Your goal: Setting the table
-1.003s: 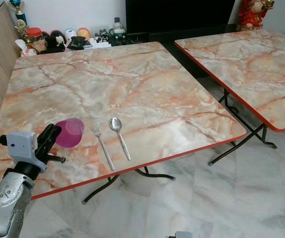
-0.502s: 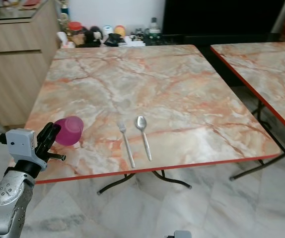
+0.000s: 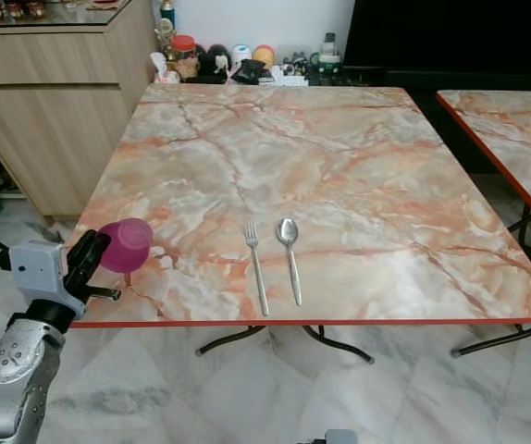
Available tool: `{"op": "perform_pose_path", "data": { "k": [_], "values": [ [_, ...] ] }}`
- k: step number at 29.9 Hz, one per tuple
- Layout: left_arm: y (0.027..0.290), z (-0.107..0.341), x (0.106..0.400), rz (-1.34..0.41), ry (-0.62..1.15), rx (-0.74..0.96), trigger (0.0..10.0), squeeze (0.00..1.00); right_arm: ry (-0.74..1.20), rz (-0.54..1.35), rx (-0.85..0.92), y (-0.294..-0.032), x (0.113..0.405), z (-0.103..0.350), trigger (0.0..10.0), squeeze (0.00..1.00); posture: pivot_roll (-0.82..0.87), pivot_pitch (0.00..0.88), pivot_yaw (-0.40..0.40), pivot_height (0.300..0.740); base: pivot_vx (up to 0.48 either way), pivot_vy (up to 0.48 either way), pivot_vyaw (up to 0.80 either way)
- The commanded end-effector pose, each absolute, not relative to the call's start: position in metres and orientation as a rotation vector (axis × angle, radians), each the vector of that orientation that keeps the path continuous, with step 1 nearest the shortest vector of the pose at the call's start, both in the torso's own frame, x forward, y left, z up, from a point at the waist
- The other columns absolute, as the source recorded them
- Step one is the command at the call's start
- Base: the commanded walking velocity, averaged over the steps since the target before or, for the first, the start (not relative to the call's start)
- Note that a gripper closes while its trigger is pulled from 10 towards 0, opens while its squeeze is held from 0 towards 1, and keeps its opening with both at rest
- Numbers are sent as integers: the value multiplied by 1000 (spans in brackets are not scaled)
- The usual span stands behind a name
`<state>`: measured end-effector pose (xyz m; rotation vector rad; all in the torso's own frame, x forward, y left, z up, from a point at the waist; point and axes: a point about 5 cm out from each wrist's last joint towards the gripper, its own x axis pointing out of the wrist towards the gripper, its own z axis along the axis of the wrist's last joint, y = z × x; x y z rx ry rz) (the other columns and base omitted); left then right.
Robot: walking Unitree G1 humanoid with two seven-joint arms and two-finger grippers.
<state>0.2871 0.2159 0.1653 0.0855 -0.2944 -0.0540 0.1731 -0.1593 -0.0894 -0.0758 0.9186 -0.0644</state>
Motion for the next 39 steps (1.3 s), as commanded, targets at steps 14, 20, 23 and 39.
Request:
{"op": "perform_pose_path", "data": {
  "k": [14, 20, 23, 39],
  "values": [
    [219, 167, 288, -40, -291, 87, 10000, 0, 870, -105, -82, -183, 173, -86, 10000, 0, 129, 116, -27, 740, 104, -372, 160],
    [219, 167, 288, -39, -293, 85, 10000, 0, 892, -115, -86, -192, 168, -88, 10000, 0, 128, 115, -27, 740, 245, -386, 0],
    [219, 168, 288, -37, -295, 85, 10000, 0, 893, -112, -87, -192, 168, -88, 10000, 0, 128, 115, -27, 740, 244, -386, 0],
    [220, 174, 290, -30, -314, 81, 10000, 0, 943, -161, -77, -203, 157, -92, 10000, 0, 121, 121, -31, 740, 242, -388, -38]
  ]
}}
